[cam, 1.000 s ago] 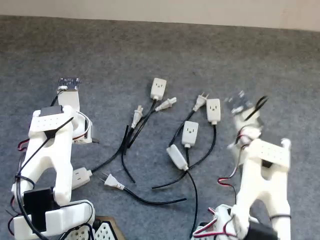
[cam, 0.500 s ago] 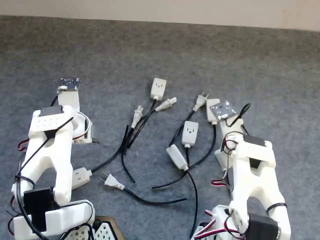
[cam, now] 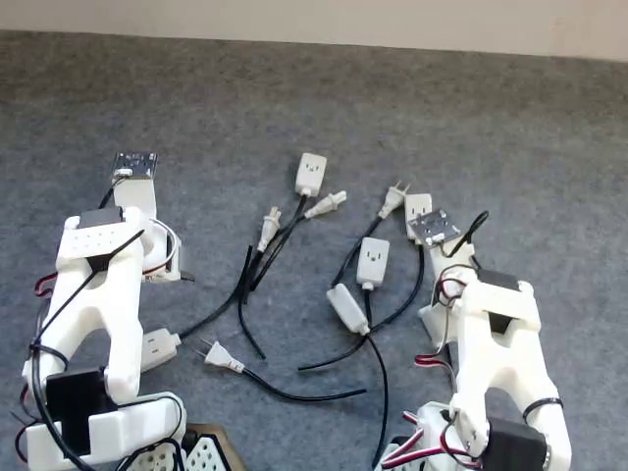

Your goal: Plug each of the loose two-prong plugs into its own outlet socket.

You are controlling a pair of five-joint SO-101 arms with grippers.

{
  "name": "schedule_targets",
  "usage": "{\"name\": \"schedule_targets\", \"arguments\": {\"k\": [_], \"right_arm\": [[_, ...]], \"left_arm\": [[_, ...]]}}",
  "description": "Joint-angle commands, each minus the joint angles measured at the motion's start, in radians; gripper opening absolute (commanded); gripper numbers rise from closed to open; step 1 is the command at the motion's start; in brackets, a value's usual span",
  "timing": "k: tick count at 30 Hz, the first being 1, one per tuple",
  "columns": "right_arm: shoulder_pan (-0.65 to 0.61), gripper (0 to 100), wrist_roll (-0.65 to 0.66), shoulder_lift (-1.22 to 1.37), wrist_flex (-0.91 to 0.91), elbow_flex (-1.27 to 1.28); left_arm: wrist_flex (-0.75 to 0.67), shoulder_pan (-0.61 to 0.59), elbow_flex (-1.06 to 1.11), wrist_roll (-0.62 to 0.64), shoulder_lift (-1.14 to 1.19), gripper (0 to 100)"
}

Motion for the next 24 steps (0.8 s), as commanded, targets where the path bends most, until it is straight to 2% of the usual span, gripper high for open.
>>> {"name": "schedule_targets", "arguments": {"k": [1, 5, 11, 14, 16, 18, 21, 24], "right_arm": [[0.007, 11.7, -0.011, -0.001, 0.007, -0.005], [0.005, 0.0, -0.011, -0.001, 0.007, -0.015], [-0.005, 1.9, -0.012, -0.012, 0.012, -0.019], [-0.058, 0.3, -0.147, -0.013, 0.015, -0.084], [-0.119, 0.5, -0.215, -0.031, 0.015, -0.151], [-0.209, 0.5, -0.253, -0.084, 0.022, -0.203], [-0.394, 0.5, -0.298, -0.205, 0.085, -0.269], [-0.582, 0.5, -0.342, -0.341, 0.162, -0.335]], "left_arm": [[-0.006, 0.016, -0.004, 0.005, -0.01, 28], [-0.006, 0.016, -0.004, 0.003, -0.01, 28], [-0.006, 0.016, -0.01, 0.002, -0.01, 28], [-0.005, 0.016, -0.03, -0.012, -0.013, 28], [0.025, 0.013, -0.081, -0.091, -0.013, 28], [0.135, 0.008, -0.173, -0.135, -0.013, 28], [0.316, -0.002, -0.352, -0.21, -0.013, 29], [0.459, -0.01, -0.549, -0.284, -0.013, 33]]}}
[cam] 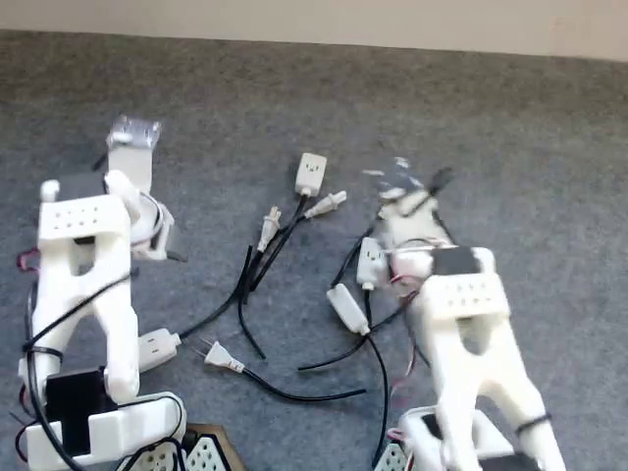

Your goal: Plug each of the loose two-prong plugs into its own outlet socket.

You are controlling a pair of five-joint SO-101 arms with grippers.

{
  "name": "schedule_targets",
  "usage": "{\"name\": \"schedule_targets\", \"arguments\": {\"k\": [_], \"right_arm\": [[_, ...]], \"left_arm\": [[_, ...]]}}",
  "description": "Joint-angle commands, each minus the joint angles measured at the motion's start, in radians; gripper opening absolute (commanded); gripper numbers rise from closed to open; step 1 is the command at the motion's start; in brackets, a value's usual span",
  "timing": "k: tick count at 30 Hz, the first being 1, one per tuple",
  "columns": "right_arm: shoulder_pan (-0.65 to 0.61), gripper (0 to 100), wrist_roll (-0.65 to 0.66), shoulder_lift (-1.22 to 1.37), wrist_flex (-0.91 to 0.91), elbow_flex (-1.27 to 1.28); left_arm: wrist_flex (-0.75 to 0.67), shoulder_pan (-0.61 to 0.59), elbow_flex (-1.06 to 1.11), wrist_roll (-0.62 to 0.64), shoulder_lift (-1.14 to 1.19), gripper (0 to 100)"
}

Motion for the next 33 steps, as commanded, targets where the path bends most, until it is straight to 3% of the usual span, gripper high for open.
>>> {"name": "schedule_targets", "arguments": {"k": [1, 6, 10, 14, 18, 23, 27, 33], "right_arm": [[-0.295, 0.5, -0.069, -0.223, 0.113, -0.145], [-0.547, 0.5, -0.1, -0.358, 0.157, -0.14], [-0.639, 0.5, -0.1, -0.412, 0.128, -0.085], [-0.684, 0.5, -0.103, -0.45, 0.024, 0.038], [-0.75, 0.5, -0.137, -0.463, -0.091, 0.179], [-0.753, 0.5, -0.143, -0.464, -0.111, 0.228], [-0.754, 0.5, -0.143, -0.466, -0.108, 0.229], [-0.762, 0.5, -0.143, -0.461, -0.11, 0.259]], "left_arm": [[0.23, -0.01, -0.326, -0.107, -0.013, 35], [0.381, -0.007, -0.599, -0.155, -0.079, 38], [0.416, 0.01, -0.604, -0.216, -0.254, 39], [0.385, 0.027, -0.357, -0.265, -0.493, 39], [0.259, 0.093, -0.005, -0.273, -0.785, 39], [0.089, 0.14, 0.438, -0.239, -1.175, 39], [0.051, 0.165, 0.567, -0.146, -1.383, 39], [0.043, 0.202, 0.628, -0.052, -1.454, 39]]}}
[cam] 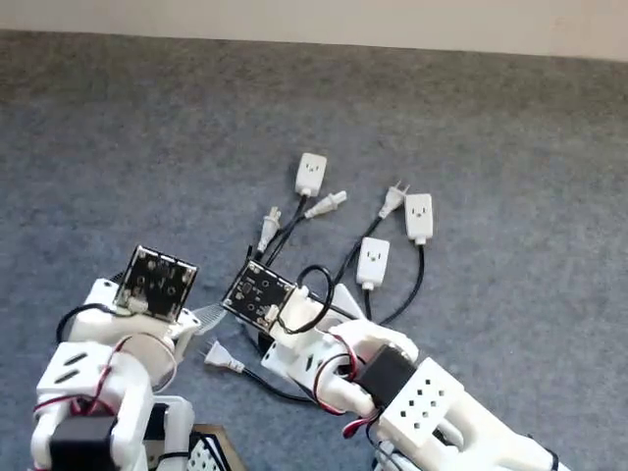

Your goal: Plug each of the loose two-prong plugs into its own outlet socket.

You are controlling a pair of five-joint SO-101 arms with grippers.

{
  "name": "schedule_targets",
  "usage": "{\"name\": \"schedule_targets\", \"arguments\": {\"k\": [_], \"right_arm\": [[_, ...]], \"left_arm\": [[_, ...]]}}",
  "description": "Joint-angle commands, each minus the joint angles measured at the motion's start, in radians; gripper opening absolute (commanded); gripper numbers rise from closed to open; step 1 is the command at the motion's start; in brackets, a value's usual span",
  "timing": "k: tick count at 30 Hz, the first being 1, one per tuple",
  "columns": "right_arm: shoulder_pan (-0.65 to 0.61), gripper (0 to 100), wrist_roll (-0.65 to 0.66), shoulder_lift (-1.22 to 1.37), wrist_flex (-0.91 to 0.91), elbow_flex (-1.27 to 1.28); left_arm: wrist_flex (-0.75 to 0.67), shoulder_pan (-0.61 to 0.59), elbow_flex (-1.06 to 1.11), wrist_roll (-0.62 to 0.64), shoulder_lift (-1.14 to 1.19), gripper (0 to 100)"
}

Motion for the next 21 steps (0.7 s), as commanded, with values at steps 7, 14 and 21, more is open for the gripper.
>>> {"name": "schedule_targets", "arguments": {"k": [7, 14, 21], "right_arm": [[-0.044, 0.5, -0.009, -0.028, -0.022, 0.036], [-0.038, 0.5, -0.011, -0.028, 0.039, -0.061], [0.041, 0.5, -0.002, -0.028, 0.173, -0.242]], "left_arm": [[-0.021, 0.065, 0.041, 0.06, -0.027, 38], [-0.1, 0.065, 0.2, 0.06, -0.03, 38], [-0.152, 0.065, 0.262, 0.06, -0.03, 38]]}}
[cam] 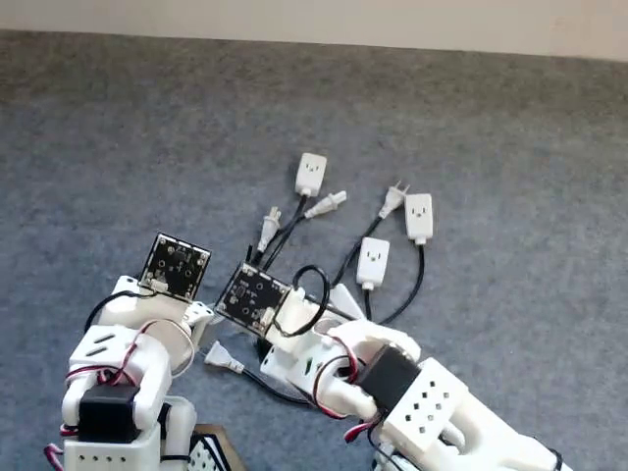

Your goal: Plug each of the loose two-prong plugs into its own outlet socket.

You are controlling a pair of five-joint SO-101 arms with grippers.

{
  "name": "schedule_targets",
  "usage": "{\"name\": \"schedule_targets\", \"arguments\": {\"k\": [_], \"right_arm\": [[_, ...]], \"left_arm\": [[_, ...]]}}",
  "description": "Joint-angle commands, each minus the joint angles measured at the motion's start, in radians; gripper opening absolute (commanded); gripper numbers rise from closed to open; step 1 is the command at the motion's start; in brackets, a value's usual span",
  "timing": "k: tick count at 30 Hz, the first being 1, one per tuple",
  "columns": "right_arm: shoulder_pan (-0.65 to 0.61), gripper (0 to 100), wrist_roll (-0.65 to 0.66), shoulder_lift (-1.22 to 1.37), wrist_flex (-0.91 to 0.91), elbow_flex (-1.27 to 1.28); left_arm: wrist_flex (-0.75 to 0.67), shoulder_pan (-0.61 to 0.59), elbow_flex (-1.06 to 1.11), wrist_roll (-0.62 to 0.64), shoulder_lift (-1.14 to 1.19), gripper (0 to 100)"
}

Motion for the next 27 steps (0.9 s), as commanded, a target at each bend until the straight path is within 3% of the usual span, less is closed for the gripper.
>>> {"name": "schedule_targets", "arguments": {"k": [1, 9, 15, 22, 27], "right_arm": [[0.073, 0.5, -0.002, -0.027, 0.087, -0.189], [0.074, 0.5, 0.0, -0.019, 0.223, -0.395], [0.074, 0.5, 0.005, -0.008, 0.232, -0.401], [0.134, 0.5, 0.043, 0.14, 0.283, -0.4], [0.105, 0.5, 0.034, 0.171, 0.254, -0.401]], "left_arm": [[-0.025, 0.015, 0.002, 0.011, -0.004, 38], [-0.038, 0.016, 0.005, 0.011, 0.004, 38], [-0.038, 0.076, 0.035, 0.011, -0.004, 38], [-0.038, -0.082, -0.05, 0.005, -0.004, 38], [-0.046, -0.051, -0.122, 0.012, 0.004, 38]]}}
